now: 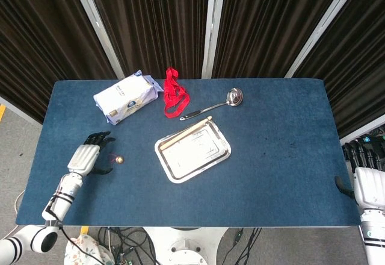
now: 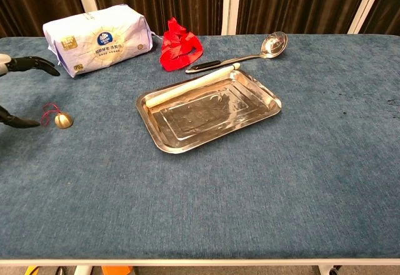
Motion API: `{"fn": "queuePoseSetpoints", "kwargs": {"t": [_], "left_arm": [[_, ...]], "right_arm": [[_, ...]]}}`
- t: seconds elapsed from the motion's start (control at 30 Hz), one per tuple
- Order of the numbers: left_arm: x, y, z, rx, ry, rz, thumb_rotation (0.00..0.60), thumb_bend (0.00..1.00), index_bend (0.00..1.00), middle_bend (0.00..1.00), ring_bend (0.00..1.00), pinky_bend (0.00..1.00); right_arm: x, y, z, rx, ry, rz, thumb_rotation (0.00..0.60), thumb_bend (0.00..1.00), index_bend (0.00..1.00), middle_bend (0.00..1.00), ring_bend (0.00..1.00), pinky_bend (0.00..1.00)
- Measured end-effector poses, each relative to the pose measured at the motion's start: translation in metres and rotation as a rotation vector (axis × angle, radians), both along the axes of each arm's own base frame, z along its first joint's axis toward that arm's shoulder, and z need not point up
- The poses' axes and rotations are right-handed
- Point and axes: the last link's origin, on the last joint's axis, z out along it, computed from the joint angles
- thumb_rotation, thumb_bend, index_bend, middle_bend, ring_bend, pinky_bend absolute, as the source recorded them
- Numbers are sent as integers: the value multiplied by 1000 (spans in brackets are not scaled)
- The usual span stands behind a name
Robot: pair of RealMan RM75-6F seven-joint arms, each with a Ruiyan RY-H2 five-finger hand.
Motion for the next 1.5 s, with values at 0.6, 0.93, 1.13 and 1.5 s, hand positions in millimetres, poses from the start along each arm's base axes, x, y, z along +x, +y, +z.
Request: {"fn": "queuePoseSetpoints", "kwargs": {"t": [0.6,0.93,1.13,1.5], "left_arm": [[6,13,-18,-43,-46,19,600,240,413,108,0,65],[9,18,-23,-45,-41,24,600,306,470,125,0,65],[10,18,-24,-48,-36,25,600,332,491,135,0,65],[11,18,-26,-48,-34,38,600,354,508,144,0,65]], "right_arm": [[-2,-1,-1,13,15,-12,600,256,0,0,0,0],[-5,1,0,13,14,-20,600,256,0,0,0,0],[-6,1,-1,18,19,-25,600,265,0,0,0,0],[-9,2,-1,20,24,-32,600,268,0,0,0,0]]}}
